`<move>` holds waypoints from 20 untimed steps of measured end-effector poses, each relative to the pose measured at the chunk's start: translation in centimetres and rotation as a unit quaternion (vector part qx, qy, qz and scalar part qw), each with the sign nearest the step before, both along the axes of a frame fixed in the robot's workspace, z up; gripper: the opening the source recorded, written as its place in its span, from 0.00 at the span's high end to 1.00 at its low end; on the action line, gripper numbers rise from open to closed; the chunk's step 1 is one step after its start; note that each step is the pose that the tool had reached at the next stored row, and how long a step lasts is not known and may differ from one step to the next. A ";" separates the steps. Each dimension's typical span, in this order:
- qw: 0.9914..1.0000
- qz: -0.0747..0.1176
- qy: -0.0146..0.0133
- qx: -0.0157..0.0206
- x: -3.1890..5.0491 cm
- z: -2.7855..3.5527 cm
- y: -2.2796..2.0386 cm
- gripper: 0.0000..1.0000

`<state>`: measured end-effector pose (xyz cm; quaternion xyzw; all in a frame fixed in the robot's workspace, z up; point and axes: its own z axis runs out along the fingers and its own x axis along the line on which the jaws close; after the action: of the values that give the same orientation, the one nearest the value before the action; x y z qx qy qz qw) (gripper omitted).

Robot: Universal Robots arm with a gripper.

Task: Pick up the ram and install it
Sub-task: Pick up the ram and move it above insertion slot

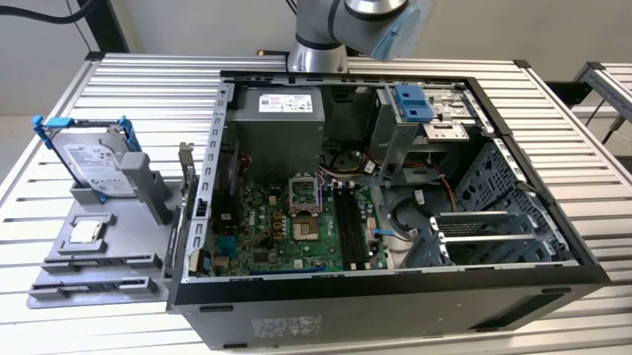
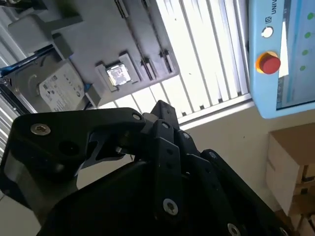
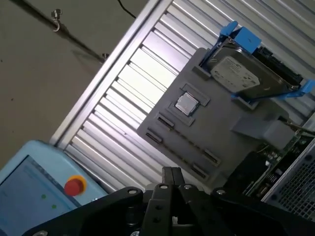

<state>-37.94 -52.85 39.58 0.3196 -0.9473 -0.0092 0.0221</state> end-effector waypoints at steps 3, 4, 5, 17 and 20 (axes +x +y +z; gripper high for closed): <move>1.000 0.027 0.000 0.000 -0.01 0.00 0.00 1.00; 0.999 0.037 0.000 0.000 0.00 0.00 0.00 1.00; 0.999 0.046 0.000 -0.001 0.00 0.00 0.00 1.00; 0.994 0.111 0.000 -0.003 0.00 -0.06 0.00 1.00; 0.990 0.138 -0.001 -0.004 0.00 -0.13 0.01 1.00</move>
<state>-37.94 -52.85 39.46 0.4468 -0.8943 -0.0021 0.0230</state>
